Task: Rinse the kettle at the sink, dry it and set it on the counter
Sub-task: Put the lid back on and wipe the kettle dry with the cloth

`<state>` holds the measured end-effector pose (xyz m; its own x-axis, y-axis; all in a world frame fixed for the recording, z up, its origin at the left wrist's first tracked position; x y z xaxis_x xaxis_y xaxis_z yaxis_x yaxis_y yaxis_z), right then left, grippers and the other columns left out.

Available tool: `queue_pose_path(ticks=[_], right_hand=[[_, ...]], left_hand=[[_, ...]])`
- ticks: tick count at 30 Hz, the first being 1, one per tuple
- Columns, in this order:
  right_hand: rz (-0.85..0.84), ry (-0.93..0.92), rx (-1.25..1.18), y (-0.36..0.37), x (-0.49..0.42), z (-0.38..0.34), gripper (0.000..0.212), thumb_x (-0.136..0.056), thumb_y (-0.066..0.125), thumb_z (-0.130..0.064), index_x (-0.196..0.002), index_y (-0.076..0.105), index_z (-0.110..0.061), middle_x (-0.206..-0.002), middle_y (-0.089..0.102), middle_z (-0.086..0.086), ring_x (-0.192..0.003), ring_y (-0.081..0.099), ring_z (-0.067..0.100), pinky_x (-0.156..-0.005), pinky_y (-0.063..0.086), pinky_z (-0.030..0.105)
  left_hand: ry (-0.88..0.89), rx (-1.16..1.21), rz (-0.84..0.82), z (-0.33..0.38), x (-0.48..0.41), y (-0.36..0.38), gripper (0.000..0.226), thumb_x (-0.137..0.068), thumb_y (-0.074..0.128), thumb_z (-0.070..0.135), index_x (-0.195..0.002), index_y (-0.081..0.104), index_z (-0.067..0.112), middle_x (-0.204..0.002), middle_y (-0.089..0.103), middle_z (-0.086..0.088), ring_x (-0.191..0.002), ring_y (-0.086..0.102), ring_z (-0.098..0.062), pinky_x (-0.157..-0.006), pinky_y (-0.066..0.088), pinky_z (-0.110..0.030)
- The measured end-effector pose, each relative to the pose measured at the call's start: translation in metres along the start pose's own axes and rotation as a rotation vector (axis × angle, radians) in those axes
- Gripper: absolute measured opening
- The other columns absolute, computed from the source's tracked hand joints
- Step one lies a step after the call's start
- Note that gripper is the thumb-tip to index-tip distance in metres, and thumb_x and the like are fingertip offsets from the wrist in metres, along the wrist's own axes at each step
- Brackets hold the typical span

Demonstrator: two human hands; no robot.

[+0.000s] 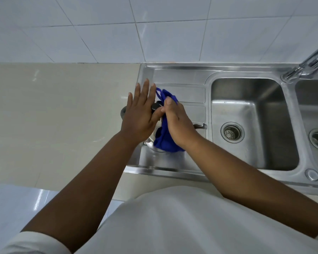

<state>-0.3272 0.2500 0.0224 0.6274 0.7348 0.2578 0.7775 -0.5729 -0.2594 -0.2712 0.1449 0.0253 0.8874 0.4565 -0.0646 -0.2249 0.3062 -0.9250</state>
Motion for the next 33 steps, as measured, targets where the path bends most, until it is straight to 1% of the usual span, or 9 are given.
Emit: queue_pose_path(ticks=[2, 5, 9, 12, 16, 20, 27, 30, 33], right_hand=[[-0.037, 0.040, 0.022, 0.010, 0.012, 0.007, 0.077, -0.090, 0.011, -0.075, -0.142, 0.042, -0.028, -0.161, 0.028, 0.003, -0.151, 0.024, 0.024, -0.121, 0.023, 0.051], [-0.084, 0.088, 0.026, 0.020, 0.027, 0.011, 0.091, -0.084, 0.008, -0.082, -0.159, 0.007, -0.030, -0.170, -0.012, -0.006, -0.155, -0.018, 0.016, -0.126, 0.003, 0.055], [-0.183, 0.106, 0.181, 0.017, 0.029, 0.001, 0.084, -0.092, 0.008, -0.075, -0.158, -0.011, -0.029, -0.167, -0.024, -0.003, -0.153, -0.026, 0.016, -0.126, -0.001, 0.054], [-0.287, 0.127, 0.197, 0.005, 0.009, -0.010, 0.083, -0.090, 0.007, -0.078, -0.159, 0.004, -0.033, -0.170, -0.013, -0.003, -0.156, -0.013, 0.018, -0.126, 0.004, 0.053], [-0.450, 0.237, 0.071, -0.014, -0.025, -0.005, 0.105, -0.075, 0.009, -0.093, -0.156, 0.031, -0.029, -0.165, 0.027, -0.004, -0.153, 0.023, 0.019, -0.125, 0.013, 0.044], [-0.528, 0.265, -0.120, -0.013, -0.046, 0.020, 0.094, -0.080, 0.015, -0.090, -0.143, 0.052, -0.030, -0.150, 0.053, -0.005, -0.139, 0.046, 0.014, -0.124, 0.022, 0.040], [-0.248, 0.282, -0.278, -0.003, -0.045, 0.069, 0.063, -0.087, 0.024, -0.083, -0.110, 0.069, -0.046, -0.126, 0.072, 0.003, -0.119, 0.064, 0.022, -0.113, 0.042, 0.046], [-0.142, 0.340, -0.383, 0.000, -0.038, 0.086, 0.063, -0.091, 0.030, -0.078, -0.108, 0.071, -0.033, -0.115, 0.074, 0.007, -0.114, 0.066, 0.026, -0.111, 0.045, 0.048], [0.063, 0.383, -0.447, -0.002, -0.037, 0.105, 0.081, -0.076, 0.037, -0.088, -0.110, 0.062, -0.018, -0.109, 0.068, 0.011, -0.108, 0.065, 0.032, -0.107, 0.047, 0.055]], left_hand=[[-0.084, -0.012, -0.008, -0.004, 0.003, 0.004, 0.088, -0.088, 0.006, 0.072, -0.154, 0.003, 0.014, -0.163, -0.004, -0.011, -0.150, -0.008, -0.030, -0.122, 0.000, -0.048], [-0.105, 0.098, 0.002, -0.002, 0.008, 0.008, 0.085, -0.090, 0.010, 0.071, -0.154, 0.007, 0.014, -0.163, -0.001, -0.011, -0.151, -0.006, -0.027, -0.122, -0.003, -0.047], [0.011, 0.240, 0.036, 0.002, 0.011, 0.000, 0.084, -0.088, -0.003, 0.070, -0.153, 0.014, 0.019, -0.163, 0.004, -0.008, -0.151, -0.001, -0.024, -0.120, -0.004, -0.048], [0.024, 0.306, 0.050, 0.005, 0.012, -0.004, 0.077, -0.089, -0.003, 0.069, -0.150, 0.012, 0.025, -0.163, 0.008, -0.007, -0.152, 0.001, -0.023, -0.121, -0.004, -0.050], [0.034, 0.302, 0.046, 0.005, 0.011, -0.002, 0.080, -0.089, -0.003, 0.070, -0.152, 0.015, 0.024, -0.163, 0.008, -0.005, -0.152, 0.000, -0.020, -0.120, -0.003, -0.053], [0.074, 0.311, 0.041, 0.003, 0.010, -0.001, 0.082, -0.090, 0.000, 0.070, -0.151, 0.025, 0.020, -0.163, 0.012, -0.005, -0.151, 0.006, -0.020, -0.121, -0.003, -0.050], [0.083, 0.340, -0.012, -0.001, 0.001, 0.001, 0.071, -0.092, 0.015, 0.069, -0.146, 0.036, 0.028, -0.162, 0.019, 0.000, -0.151, 0.007, -0.015, -0.122, -0.007, -0.044], [0.024, 0.302, -0.003, -0.001, 0.001, 0.002, 0.076, -0.088, 0.018, 0.074, -0.147, 0.034, 0.029, -0.163, 0.014, 0.000, -0.151, -0.002, -0.016, -0.121, -0.008, -0.040], [-0.089, 0.263, 0.056, -0.003, 0.009, 0.005, 0.085, -0.086, 0.019, 0.076, -0.150, 0.028, 0.022, -0.163, 0.010, -0.004, -0.151, -0.005, -0.019, -0.120, -0.005, -0.039]])
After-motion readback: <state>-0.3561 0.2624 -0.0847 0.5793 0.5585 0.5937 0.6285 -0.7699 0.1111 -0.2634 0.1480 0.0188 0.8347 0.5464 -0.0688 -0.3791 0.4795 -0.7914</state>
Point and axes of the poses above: each hand's wrist, its own x-axis away from the middle knuckle, its own y-axis out of the palm, z = x × y, the point moved 7 cm from there along -x, towards the middle knuckle
